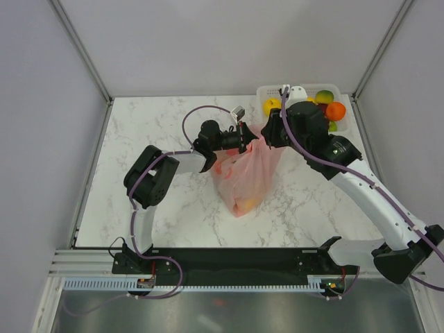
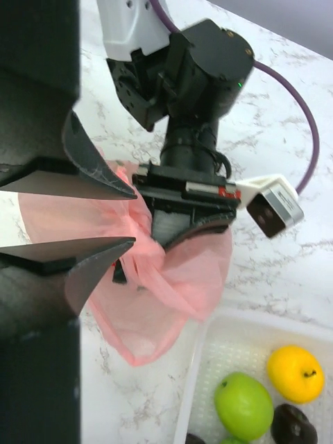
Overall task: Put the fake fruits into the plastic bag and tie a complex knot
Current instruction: Tie the plastic bag at the center of the board.
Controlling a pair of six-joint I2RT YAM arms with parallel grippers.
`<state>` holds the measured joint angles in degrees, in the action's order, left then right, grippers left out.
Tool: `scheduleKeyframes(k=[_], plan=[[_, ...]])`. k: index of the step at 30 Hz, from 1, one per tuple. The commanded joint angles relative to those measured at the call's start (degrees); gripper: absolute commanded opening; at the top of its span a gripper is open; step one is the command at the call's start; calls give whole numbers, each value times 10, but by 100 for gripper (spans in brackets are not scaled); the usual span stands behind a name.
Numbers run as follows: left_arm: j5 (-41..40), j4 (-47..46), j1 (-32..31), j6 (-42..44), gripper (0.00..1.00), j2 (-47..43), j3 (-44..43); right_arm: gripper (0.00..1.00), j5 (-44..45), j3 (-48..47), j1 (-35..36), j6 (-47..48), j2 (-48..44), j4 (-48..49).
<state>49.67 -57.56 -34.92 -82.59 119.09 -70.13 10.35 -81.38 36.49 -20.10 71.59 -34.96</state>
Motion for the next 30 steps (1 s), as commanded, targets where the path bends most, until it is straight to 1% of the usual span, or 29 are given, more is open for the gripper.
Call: scheduleKeyframes(k=[1,4,7,8,11,14,21,30], plan=[[16,-27,-3,15,2,-25,-18,34,-13,-9,-43,1,-15,-4],[17,-28,-3,15,2,-25,-19,28,-48,10,-83,1,-19,-2],[19,-28,-3,14,2,-24,-20,24,-78,33,-108,1,-18,11],[20,-28,-3,13,2,-23,-21,20,-102,39,-122,1,-15,16],[23,-27,-3,12,2,-20,-24,17,-151,52,-127,-1,-7,36],[25,-28,-3,10,2,-18,-27,17,-171,59,-128,-1,-1,48],[34,-28,-4,7,2,-17,-34,16,-180,59,-128,2,28,60],[47,-20,-15,3,2,3,-65,15,-189,48,-128,1,66,84]])
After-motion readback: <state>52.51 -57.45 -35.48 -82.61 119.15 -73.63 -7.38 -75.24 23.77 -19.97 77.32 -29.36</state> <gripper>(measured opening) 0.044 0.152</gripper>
